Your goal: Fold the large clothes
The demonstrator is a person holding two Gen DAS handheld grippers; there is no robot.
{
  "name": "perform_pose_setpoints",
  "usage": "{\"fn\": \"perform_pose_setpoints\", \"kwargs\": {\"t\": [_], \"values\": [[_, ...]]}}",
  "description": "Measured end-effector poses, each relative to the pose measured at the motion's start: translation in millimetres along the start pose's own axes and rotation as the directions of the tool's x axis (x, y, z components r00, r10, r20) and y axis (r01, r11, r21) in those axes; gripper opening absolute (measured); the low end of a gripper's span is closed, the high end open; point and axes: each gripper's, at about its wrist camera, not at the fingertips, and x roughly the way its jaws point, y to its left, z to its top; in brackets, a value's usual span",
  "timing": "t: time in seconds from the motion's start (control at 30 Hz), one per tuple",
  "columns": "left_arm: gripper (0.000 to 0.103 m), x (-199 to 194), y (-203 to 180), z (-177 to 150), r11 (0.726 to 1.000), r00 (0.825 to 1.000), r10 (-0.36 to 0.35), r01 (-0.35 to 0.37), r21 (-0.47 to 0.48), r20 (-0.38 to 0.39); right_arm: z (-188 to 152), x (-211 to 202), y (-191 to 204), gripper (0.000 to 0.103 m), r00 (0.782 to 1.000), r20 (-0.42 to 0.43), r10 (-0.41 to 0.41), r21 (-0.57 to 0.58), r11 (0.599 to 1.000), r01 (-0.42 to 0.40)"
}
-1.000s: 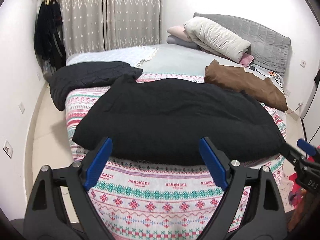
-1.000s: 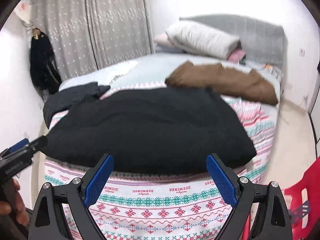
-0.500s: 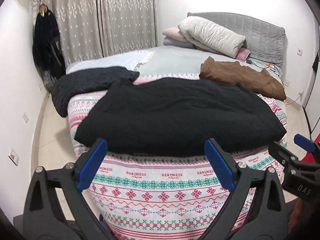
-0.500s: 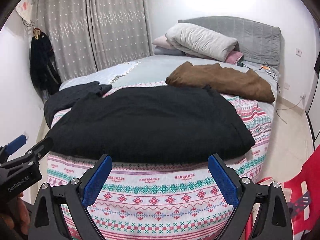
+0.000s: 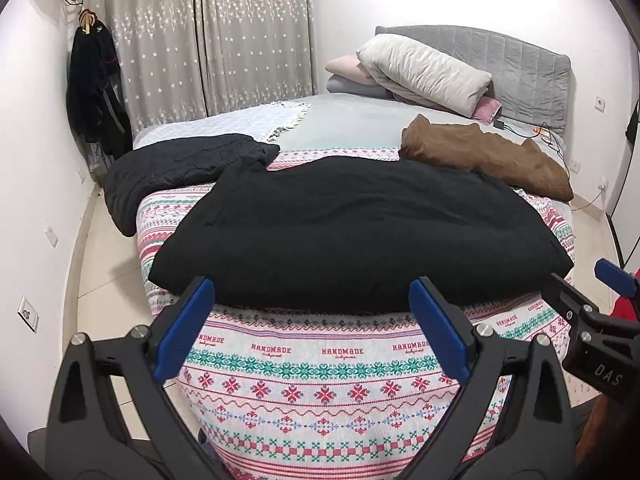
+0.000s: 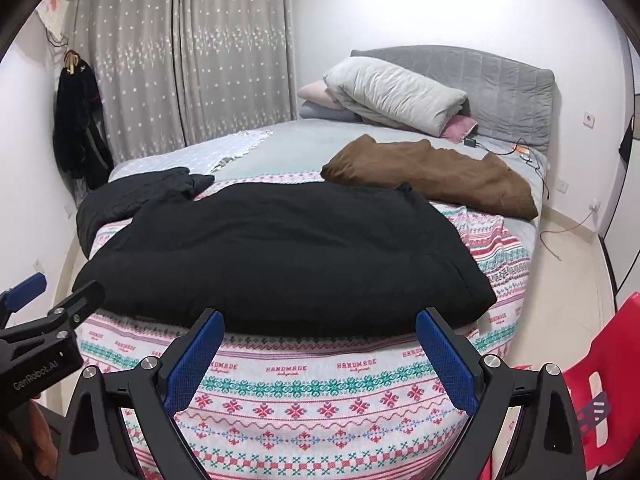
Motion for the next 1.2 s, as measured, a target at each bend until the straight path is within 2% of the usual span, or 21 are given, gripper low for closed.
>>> {"fn": "perform_pose_setpoints", "kwargs": {"t": [0.17, 0.5, 0.6, 1.2], "values": [[0.098, 2.4, 1.5, 0.9, 1.000, 1.000, 0.018, -0.018, 0.002, -0.001, -0.6, 1.2, -2.4, 0.098, 1.000, -0.012, 0.007, 0.008, 1.000, -0.007], [0.098, 10.7, 0.7, -0.2, 1.000, 0.998, -0.016, 0.016, -0.005, -0.059, -0.8, 3.2, -1.3, 0.098, 1.000, -0.012, -0.006, 0.003, 1.000, 0.006], [0.098, 9.4, 1.7, 0.3, 1.000, 0.999, -0.006, 0.005, -0.014, -0.052, -1.3, 4.3, -1.6, 0.098, 1.000, -0.011, -0.026, 0.000, 1.000, 0.026], [0.101, 12.1, 0.1, -2.7, 1.000, 0.997, -0.011, 0.011, -0.005, -0.073, -1.5, 2.1, -2.3, 0.098, 1.000, -0.006, -0.028, -0.008, 1.000, 0.028]]}}
